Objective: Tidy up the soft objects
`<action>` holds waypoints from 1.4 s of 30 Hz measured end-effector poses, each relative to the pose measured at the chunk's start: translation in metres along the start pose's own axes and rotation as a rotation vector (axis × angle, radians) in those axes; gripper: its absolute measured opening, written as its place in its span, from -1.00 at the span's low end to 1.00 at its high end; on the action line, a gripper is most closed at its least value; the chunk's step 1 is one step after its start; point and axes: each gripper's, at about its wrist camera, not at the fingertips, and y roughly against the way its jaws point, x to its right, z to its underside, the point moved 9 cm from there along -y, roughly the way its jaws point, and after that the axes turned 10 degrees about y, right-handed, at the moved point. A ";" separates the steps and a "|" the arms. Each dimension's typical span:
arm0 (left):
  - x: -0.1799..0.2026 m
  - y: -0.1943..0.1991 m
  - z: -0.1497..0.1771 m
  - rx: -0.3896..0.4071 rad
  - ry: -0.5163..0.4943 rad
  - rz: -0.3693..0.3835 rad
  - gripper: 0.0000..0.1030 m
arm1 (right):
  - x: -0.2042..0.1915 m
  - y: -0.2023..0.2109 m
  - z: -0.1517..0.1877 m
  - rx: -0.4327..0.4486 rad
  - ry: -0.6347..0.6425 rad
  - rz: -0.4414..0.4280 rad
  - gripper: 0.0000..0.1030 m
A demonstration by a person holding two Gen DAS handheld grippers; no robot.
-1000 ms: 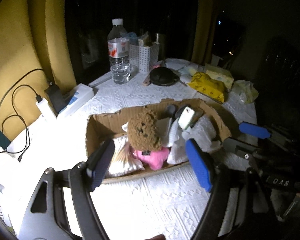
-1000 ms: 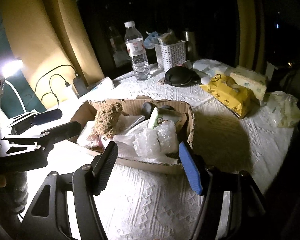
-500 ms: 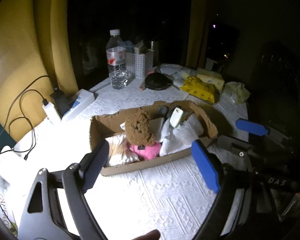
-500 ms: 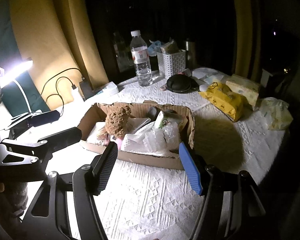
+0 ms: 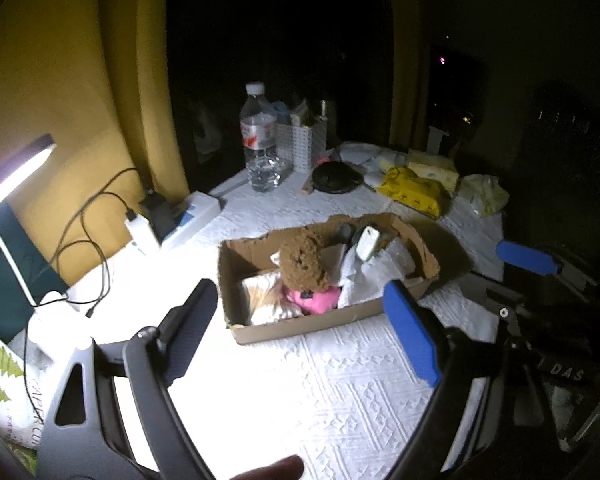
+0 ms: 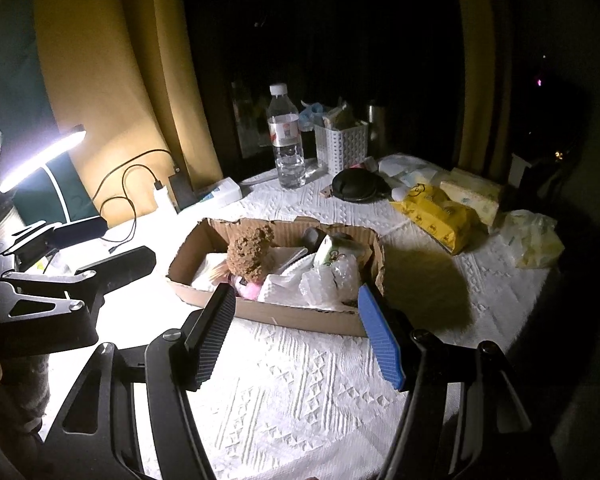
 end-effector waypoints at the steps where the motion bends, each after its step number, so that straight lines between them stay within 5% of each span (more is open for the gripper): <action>1: 0.000 0.003 -0.001 0.005 -0.001 0.000 0.67 | -0.001 0.003 -0.001 0.003 0.001 0.004 0.31; 22: 0.003 0.059 -0.013 0.087 -0.014 0.055 0.67 | -0.012 0.060 -0.022 0.064 0.002 0.113 0.31; 42: -0.003 0.071 -0.019 0.111 -0.007 0.066 0.67 | -0.022 0.062 -0.026 0.054 0.016 0.128 0.31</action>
